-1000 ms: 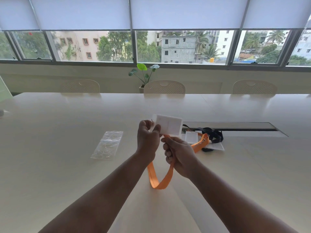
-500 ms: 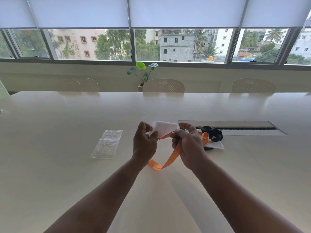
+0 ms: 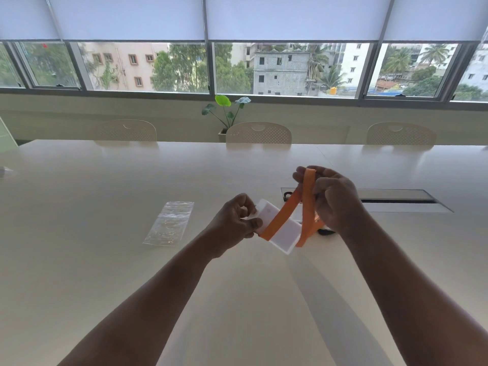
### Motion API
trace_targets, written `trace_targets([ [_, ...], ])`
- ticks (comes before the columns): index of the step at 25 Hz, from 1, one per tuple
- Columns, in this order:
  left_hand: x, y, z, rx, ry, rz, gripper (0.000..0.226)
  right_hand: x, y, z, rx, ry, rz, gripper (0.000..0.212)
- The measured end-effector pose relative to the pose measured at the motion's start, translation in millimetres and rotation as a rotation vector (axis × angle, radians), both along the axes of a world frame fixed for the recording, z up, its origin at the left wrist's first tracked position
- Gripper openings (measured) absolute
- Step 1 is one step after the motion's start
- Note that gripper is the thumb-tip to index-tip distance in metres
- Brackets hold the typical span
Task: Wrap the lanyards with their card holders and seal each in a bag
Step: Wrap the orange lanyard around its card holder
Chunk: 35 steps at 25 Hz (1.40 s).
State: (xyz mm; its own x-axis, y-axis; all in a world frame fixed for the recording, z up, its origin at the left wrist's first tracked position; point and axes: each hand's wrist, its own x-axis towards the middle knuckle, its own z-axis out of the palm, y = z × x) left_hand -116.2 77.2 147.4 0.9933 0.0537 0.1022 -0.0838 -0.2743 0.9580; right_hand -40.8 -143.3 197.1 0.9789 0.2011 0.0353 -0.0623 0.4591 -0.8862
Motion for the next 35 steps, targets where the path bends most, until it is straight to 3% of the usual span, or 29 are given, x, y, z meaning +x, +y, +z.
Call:
trace_targets([
  [4, -3.6, -1.0, 4.9, -0.287, 0.053, -0.177, 0.03, 6.4, -5.1, -19.7, -0.17, 0.078, 0.107, 0.05],
  [7, -0.8, -5.5, 4.8, -0.464, 0.066, -0.14, 0.03, -5.1, 7.9, -47.1, -0.251, 0.167, 0.277, 0.036],
  [10, 2.1, -8.0, 1.9, -0.627, 0.07, -0.018, 0.027, -20.1, 21.2, -73.2, -0.054, 0.215, 0.456, 0.044],
  [13, 3.6, -8.5, 0.0, -0.669, 0.052, 0.093, 0.024, -27.6, 28.9, -83.6, 0.071, 0.222, 0.558, 0.052],
  [16, 5.2, -10.5, -2.3, -0.673, 0.039, 0.215, 0.021, -33.1, 39.8, -81.5, -0.052, 0.133, 0.509, 0.037],
  [19, 6.5, -13.7, -3.2, -0.688, 0.038, 0.321, 0.021, -41.4, 55.8, -85.0, -0.25, 0.067, 0.326, 0.04],
  [22, 6.5, -15.4, -3.8, -0.697, 0.005, 0.381, 0.022, -47.8, 64.9, -86.4, -0.309, 0.031, 0.213, 0.014],
  [27, 5.3, -18.4, -7.7, -0.525, -0.116, 0.477, 0.025, -52.6, 67.7, -79.8, -0.399, 0.129, 0.216, 0.016],
  [31, 6.5, -14.4, -17.4, 0.004, -0.297, 0.553, 0.024, -52.3, 69.2, -72.0, -0.426, 0.285, 0.194, 0.014],
  [35, 5.2, -6.0, -27.4, 0.212, -0.499, 0.409, 0.024, -48.7, 63.9, -62.2, -0.354, 0.38, 0.119, 0.018],
])
